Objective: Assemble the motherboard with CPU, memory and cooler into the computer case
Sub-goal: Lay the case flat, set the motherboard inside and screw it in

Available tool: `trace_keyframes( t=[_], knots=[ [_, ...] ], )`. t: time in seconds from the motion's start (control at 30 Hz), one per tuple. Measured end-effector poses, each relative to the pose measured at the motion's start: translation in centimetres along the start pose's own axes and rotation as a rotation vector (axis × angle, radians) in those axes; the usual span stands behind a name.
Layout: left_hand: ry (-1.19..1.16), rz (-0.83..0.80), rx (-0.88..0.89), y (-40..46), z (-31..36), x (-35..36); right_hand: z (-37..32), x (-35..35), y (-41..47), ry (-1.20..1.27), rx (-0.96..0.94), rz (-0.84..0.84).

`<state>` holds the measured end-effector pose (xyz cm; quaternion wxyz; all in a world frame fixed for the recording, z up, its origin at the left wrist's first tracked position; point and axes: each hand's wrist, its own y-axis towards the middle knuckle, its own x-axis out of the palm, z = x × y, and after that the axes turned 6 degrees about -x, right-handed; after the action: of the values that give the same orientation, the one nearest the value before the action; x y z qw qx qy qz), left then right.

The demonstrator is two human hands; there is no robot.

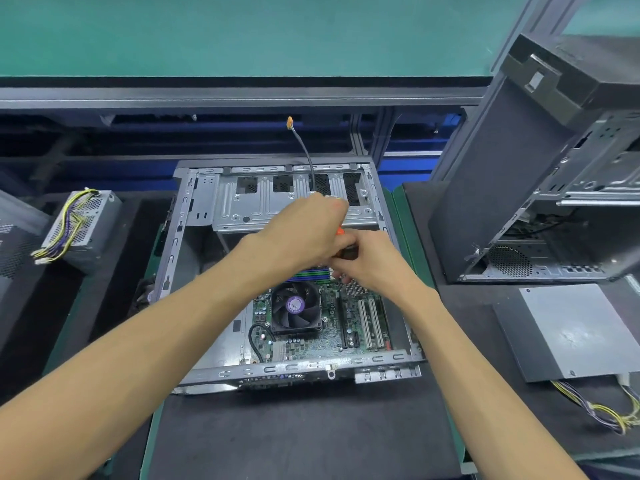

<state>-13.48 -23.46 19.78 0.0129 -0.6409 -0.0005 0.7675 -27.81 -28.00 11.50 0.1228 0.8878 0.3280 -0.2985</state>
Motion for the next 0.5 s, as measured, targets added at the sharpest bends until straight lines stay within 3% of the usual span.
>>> trace_keyframes(
  t=[0.13,0.33,0.5],
  knots=[
    [-0.043,-0.185,0.116,0.0,-0.1,-0.7,0.1,-0.2,-0.1,-0.001,-0.019,0.009],
    [0.004,0.057,-0.056,-0.1,0.0,0.7,0.3,-0.4,-0.1,-0.045,-0.02,-0.014],
    [-0.024,0.014,0.053,0.0,0.5,0.7,0.5,-0.4,-0.3,-0.078,-0.034,0.019]
  ],
)
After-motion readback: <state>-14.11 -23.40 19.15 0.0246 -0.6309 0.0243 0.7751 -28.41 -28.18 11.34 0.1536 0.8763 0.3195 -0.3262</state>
